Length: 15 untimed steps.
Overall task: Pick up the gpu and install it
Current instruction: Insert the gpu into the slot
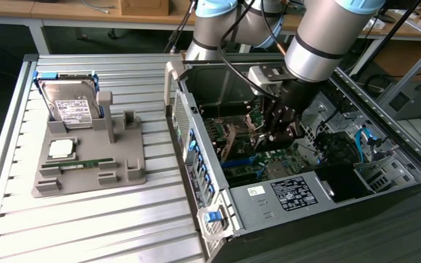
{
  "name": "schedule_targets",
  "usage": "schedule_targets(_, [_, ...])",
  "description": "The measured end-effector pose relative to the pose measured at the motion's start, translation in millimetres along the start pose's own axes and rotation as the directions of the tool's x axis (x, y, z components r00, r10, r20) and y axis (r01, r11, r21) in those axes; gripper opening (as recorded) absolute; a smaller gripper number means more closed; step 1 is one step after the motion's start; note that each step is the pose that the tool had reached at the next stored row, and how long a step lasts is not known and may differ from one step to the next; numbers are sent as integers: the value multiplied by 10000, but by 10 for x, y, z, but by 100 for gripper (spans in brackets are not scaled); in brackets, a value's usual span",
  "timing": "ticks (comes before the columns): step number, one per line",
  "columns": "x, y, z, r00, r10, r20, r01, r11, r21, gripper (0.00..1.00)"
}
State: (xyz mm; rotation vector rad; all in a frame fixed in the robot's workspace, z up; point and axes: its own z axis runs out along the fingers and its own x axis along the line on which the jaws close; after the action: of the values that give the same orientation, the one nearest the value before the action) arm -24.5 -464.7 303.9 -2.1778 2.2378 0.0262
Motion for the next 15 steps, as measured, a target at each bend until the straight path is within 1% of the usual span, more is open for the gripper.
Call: schedule_targets(15, [48,19,11,10000,-10,-1,10,10000,-1,27])
